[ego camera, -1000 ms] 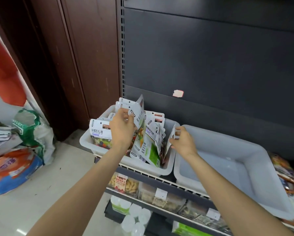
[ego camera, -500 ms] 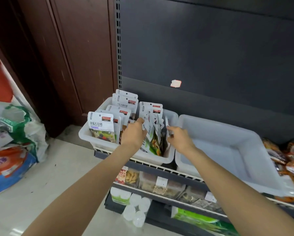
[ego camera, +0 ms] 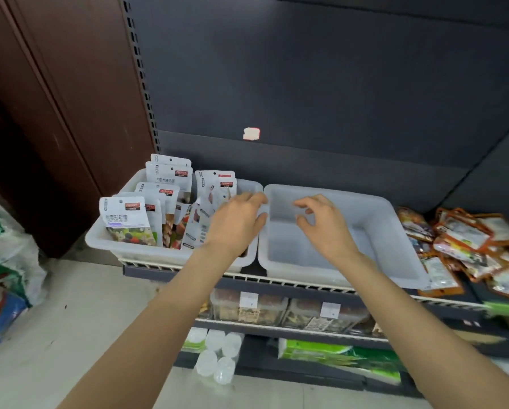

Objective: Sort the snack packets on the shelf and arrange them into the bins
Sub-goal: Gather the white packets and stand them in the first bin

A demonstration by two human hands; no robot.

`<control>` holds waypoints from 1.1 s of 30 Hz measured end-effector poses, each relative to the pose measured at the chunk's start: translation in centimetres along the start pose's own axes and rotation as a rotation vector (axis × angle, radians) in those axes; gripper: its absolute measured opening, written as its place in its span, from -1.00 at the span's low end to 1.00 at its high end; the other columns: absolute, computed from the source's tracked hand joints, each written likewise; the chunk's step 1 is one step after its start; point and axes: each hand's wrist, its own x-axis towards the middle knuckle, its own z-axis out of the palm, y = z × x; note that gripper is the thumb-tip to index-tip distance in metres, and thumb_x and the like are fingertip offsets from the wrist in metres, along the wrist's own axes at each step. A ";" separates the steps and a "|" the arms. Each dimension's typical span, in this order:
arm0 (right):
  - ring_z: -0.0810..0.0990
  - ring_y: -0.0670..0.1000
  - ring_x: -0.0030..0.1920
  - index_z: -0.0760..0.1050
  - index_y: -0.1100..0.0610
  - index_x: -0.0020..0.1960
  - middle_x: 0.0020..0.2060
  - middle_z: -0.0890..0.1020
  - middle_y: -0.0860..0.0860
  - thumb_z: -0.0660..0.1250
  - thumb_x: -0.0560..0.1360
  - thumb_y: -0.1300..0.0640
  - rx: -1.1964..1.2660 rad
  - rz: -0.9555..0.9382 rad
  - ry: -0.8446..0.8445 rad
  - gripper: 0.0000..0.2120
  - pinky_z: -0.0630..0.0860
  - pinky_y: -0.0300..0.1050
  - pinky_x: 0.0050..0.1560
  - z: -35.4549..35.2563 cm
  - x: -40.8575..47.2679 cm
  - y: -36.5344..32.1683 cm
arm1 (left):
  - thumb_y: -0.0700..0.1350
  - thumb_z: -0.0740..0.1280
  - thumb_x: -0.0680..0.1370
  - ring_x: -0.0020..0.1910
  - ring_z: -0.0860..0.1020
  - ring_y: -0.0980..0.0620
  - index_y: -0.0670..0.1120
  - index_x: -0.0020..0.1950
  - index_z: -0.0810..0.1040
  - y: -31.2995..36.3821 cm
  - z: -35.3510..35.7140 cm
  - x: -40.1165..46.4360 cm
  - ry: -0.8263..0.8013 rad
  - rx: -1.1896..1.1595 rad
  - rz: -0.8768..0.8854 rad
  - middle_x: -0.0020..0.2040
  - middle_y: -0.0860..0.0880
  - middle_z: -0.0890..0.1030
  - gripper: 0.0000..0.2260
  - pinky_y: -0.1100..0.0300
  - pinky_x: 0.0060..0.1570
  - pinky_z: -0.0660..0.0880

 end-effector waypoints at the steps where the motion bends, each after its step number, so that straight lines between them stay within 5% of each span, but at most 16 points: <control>1: 0.50 0.06 0.15 0.53 0.15 0.18 0.10 0.52 0.06 0.27 0.52 0.23 -0.019 -0.007 0.022 -0.76 0.44 -0.08 0.12 -0.8 -0.8 0.6 | -0.08 0.20 0.61 0.09 0.53 -0.08 -0.06 0.29 0.45 1.1 0.3 0.0 -0.017 -0.017 0.002 0.15 -0.05 0.55 -0.74 0.07 -0.03 0.48; 7: 0.53 0.13 0.10 0.50 0.18 0.20 0.08 0.55 0.10 0.24 0.55 0.15 -0.191 0.071 0.121 -0.75 0.48 0.09 0.06 -8.0 -6.0 6.7 | -0.13 0.24 0.58 0.02 0.56 -0.09 -0.07 0.27 0.48 10.4 2.7 0.6 -0.096 -0.196 0.090 0.04 -0.03 0.61 -0.74 -0.02 0.00 0.51; 12: 0.53 0.16 0.07 0.50 0.14 0.20 0.07 0.56 0.12 0.26 0.54 0.10 -0.220 0.264 0.135 -0.74 0.50 0.07 0.01 -15.5 -12.1 14.9 | -0.08 0.25 0.59 -0.01 0.54 -0.02 -0.04 0.21 0.50 21.0 6.1 0.6 -0.132 -0.249 0.196 -0.01 0.02 0.60 -0.79 0.14 -0.09 0.47; 18: 0.53 0.11 0.02 0.54 0.15 0.16 0.04 0.58 0.10 0.24 0.56 0.10 -0.251 0.439 0.165 -0.77 0.51 0.02 -0.02 -24.5 -20.4 25.6 | -0.05 0.24 0.59 -0.03 0.58 -0.06 -0.01 0.19 0.52 36.0 11.5 -0.2 -0.133 -0.313 0.352 -0.03 -0.01 0.63 -0.80 -0.02 -0.07 0.53; 33: 0.53 0.14 0.03 0.54 0.16 0.14 0.02 0.54 0.14 0.24 0.55 0.14 -0.218 0.697 0.284 -0.79 0.47 -0.02 -0.01 -38.4 -30.3 47.6 | -0.05 0.26 0.58 -0.05 0.57 0.02 -0.01 0.21 0.50 64.5 26.0 2.4 -0.282 -0.382 0.492 -0.13 0.09 0.59 -0.78 0.14 -0.18 0.47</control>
